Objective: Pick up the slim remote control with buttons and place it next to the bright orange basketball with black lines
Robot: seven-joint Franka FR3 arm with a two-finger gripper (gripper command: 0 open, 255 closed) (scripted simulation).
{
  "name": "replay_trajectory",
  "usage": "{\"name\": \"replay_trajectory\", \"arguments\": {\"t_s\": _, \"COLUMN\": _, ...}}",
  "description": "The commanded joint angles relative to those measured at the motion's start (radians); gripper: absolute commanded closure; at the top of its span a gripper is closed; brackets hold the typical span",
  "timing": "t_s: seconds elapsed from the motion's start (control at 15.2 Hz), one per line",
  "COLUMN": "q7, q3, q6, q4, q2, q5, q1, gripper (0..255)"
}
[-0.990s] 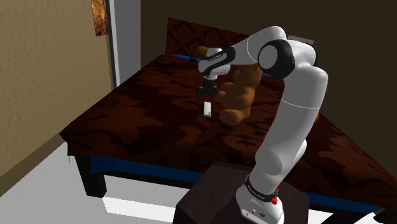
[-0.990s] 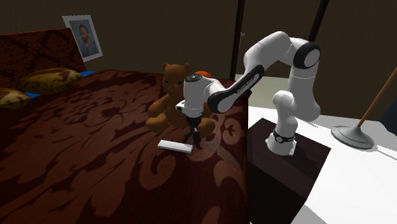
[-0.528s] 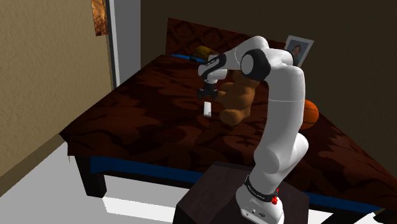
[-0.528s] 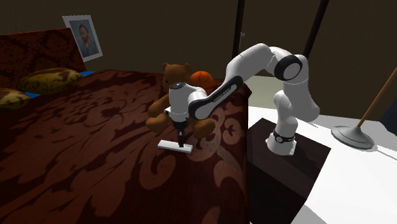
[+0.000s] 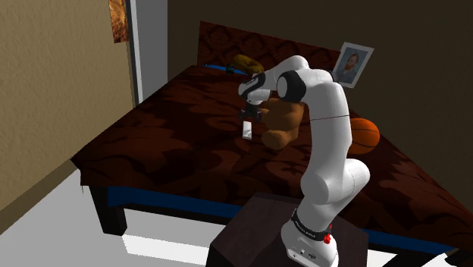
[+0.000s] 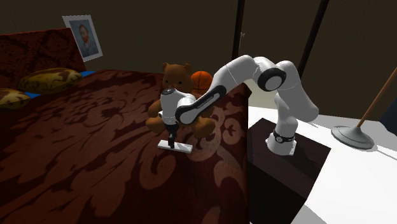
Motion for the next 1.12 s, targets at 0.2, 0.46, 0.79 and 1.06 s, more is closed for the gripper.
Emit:
{"name": "replay_trajectory", "arguments": {"t_s": 0.2, "q7": -0.005, "q3": 0.007, "q6": 0.047, "q4": -0.006, "q2": 0.041, "q5": 0.012, "q1": -0.007, "gripper": 0}}
{"name": "replay_trajectory", "arguments": {"t_s": 0.46, "q7": -0.006, "q3": 0.008, "q6": 0.052, "q4": -0.007, "q2": 0.046, "q5": 0.013, "q1": -0.007, "gripper": 0}}
{"name": "replay_trajectory", "arguments": {"t_s": 0.79, "q7": -0.006, "q3": 0.008, "q6": 0.052, "q4": -0.007, "q2": 0.046, "q5": 0.013, "q1": -0.007, "gripper": 255}}
{"name": "replay_trajectory", "arguments": {"t_s": 1.06, "q7": -0.006, "q3": 0.008, "q6": 0.053, "q4": -0.007, "q2": 0.046, "q5": 0.013, "q1": -0.007, "gripper": 255}}
